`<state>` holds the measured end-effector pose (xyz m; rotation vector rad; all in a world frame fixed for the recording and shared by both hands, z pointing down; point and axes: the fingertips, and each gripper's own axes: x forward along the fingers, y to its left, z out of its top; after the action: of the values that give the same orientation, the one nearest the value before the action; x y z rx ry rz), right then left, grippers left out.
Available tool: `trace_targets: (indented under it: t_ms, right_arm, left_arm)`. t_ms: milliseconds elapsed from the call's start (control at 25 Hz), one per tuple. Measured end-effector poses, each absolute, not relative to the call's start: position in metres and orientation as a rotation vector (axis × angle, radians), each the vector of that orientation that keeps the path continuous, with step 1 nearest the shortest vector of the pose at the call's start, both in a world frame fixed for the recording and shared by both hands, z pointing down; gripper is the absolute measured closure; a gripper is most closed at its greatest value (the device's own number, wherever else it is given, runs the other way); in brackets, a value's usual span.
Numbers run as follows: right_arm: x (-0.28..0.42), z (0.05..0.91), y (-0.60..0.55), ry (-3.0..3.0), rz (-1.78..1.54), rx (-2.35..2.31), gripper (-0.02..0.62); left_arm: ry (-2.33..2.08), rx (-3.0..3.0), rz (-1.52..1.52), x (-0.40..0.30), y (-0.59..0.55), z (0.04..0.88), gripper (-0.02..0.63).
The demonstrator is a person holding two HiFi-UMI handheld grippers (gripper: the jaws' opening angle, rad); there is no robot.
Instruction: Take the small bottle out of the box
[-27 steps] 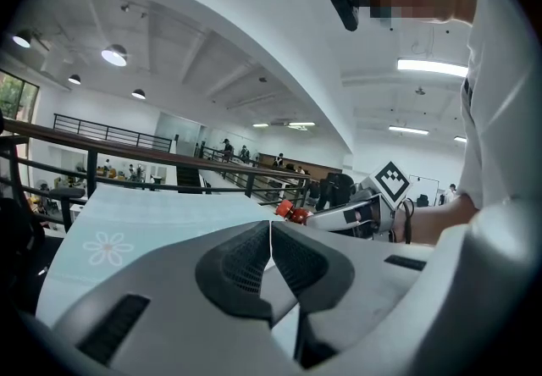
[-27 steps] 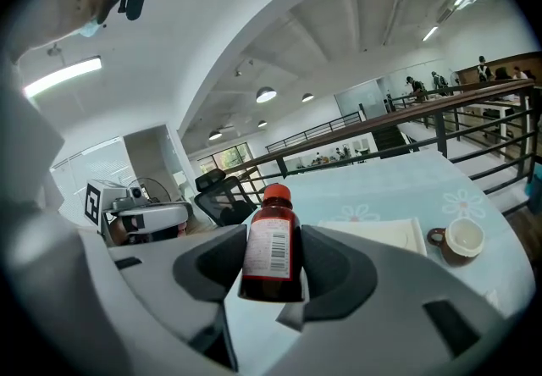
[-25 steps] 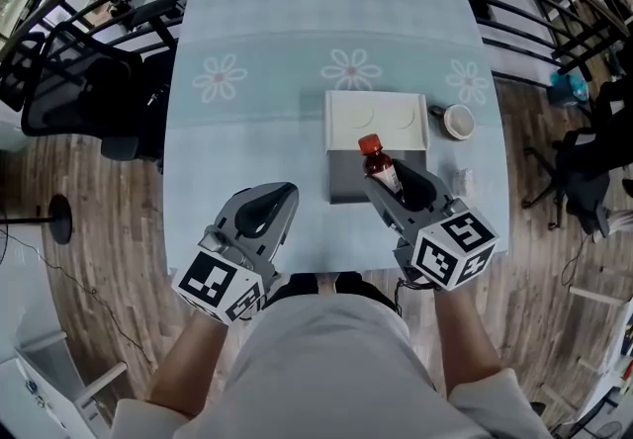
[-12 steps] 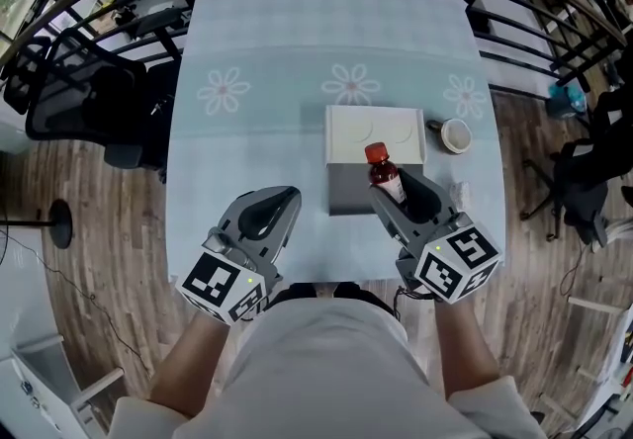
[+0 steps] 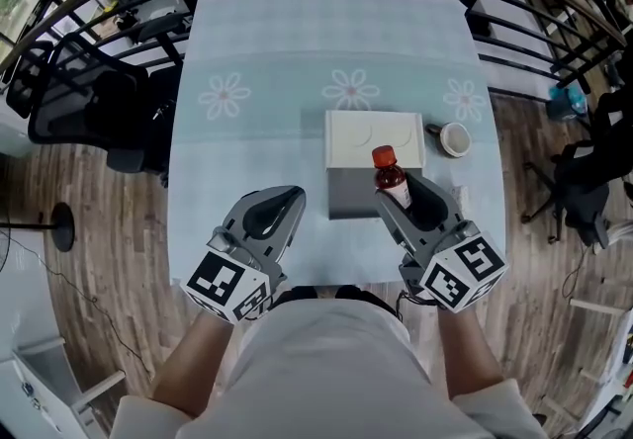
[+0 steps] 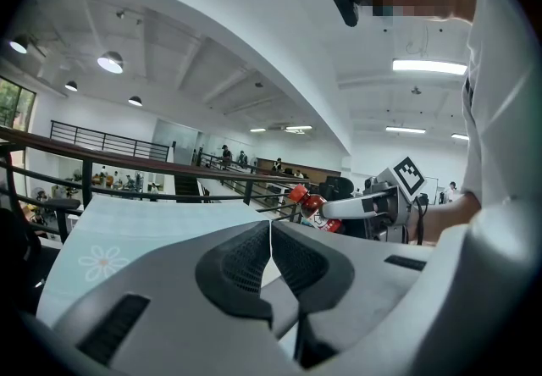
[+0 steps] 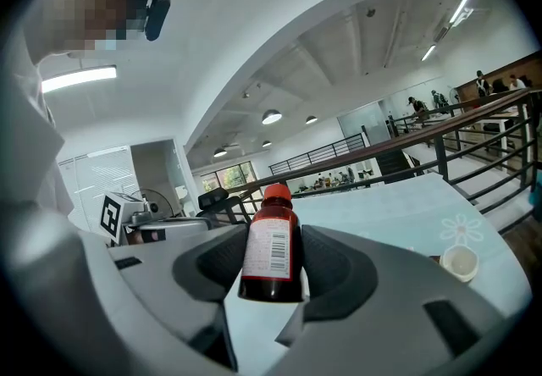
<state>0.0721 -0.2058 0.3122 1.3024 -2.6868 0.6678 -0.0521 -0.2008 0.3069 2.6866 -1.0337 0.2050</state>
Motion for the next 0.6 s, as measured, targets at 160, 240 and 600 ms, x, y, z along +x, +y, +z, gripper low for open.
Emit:
trace_targets:
  t_ms: [160,240,600]
  right_arm:
    - [0.077,0.3125,-0.2005,-2.701,0.657,1.304,0.38]
    - [0.0784,0.3121,-0.1987,-2.708,0.65,1.309,0.38]
    - [0.0786,0.3062,-0.1964,-2.721,0.643,1.304,0.38]
  left_arm:
    - [-1.038,2.689,0.198,-0.0468,-0.1969,0.309,0.583]
    - [-1.041,2.688,0.194,-0.0458,-0.1953,0.3095,0.583]
    - [-1.049,2.68,0.185,-0.0445,-0.1949,0.3065,0.583]
